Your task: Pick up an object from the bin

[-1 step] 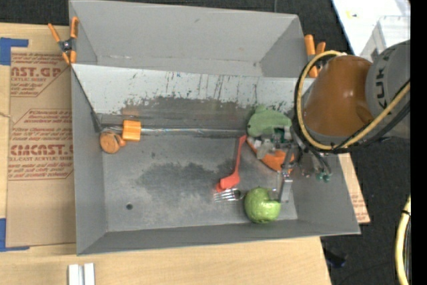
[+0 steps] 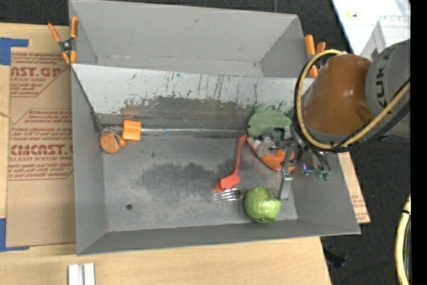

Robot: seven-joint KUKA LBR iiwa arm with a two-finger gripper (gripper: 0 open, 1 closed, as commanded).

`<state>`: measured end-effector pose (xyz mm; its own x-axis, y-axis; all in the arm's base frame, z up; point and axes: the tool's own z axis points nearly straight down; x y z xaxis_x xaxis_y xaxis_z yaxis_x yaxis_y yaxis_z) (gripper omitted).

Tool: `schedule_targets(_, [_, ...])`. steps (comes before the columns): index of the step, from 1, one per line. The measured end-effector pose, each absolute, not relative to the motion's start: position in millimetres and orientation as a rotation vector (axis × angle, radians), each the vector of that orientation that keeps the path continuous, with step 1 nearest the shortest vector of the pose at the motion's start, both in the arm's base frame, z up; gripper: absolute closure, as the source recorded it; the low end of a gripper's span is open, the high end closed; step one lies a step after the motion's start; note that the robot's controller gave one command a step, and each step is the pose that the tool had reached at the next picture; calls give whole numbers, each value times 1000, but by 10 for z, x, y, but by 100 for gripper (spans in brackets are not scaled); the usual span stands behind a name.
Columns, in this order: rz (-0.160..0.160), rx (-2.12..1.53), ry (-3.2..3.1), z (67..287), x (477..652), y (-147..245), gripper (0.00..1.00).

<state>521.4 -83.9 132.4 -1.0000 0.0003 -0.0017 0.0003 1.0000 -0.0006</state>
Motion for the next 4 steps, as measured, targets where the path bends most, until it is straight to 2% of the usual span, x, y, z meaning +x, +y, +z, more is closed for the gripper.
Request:
schedule_targets(1, [-15,93,3126,939,5344,-1034,0])
schedule_targets(2, [-18,89,3112,961,5362,-1033,0])
schedule_targets(3, [-15,259,3092,906,5404,-1044,0])
schedule_targets(4, [-12,200,3108,726,5503,-1057,0])
